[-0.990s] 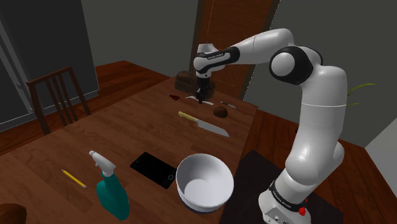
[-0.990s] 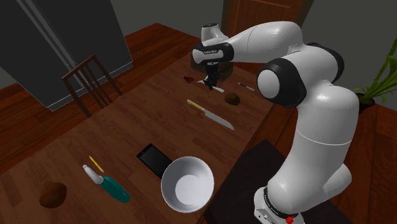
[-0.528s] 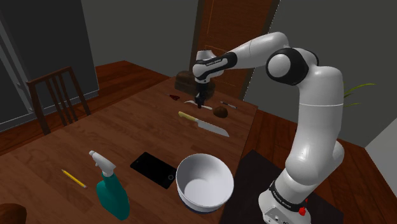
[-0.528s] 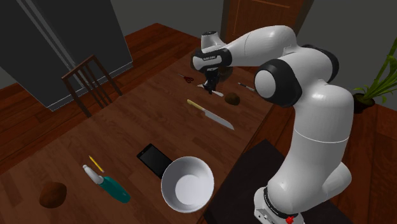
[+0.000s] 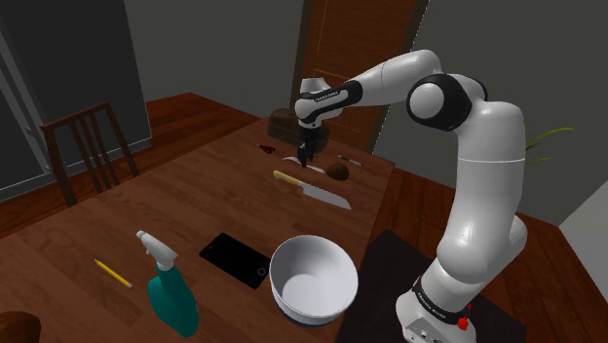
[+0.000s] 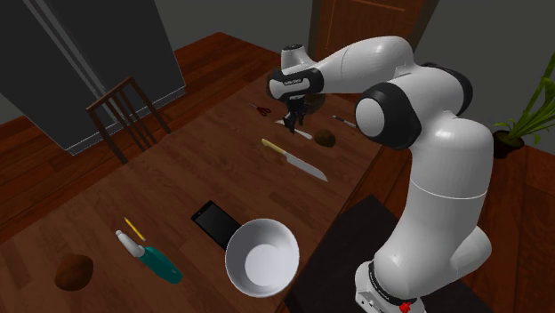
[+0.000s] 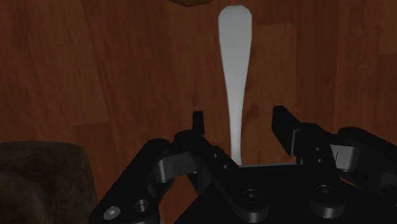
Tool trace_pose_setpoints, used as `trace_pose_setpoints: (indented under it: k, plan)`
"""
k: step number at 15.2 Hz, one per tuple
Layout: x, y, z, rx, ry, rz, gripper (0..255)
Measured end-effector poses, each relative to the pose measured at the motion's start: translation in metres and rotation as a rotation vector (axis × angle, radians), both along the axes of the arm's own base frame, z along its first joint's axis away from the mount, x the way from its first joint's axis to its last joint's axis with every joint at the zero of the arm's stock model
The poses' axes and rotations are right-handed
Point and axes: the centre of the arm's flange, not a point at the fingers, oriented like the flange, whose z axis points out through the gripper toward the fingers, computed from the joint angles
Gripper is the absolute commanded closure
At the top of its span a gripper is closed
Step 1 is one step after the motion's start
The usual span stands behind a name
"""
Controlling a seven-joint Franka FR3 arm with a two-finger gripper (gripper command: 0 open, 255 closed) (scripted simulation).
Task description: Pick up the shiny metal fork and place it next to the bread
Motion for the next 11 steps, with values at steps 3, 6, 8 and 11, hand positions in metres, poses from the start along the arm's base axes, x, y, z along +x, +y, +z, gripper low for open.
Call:
trace_pose_setpoints:
  k: [3,6,8,11]
  plan:
    - [0.0,0.0,0.0,0.0,0.0,0.0,0]
    - [0.001,0.001,0.007,0.0,0.0,0.0,0]
    - [0.004,0.0,0.028,0.0,-0.001,0.0,0]
    - [0.006,0.003,0.048,0.0,-0.001,0.0,0]
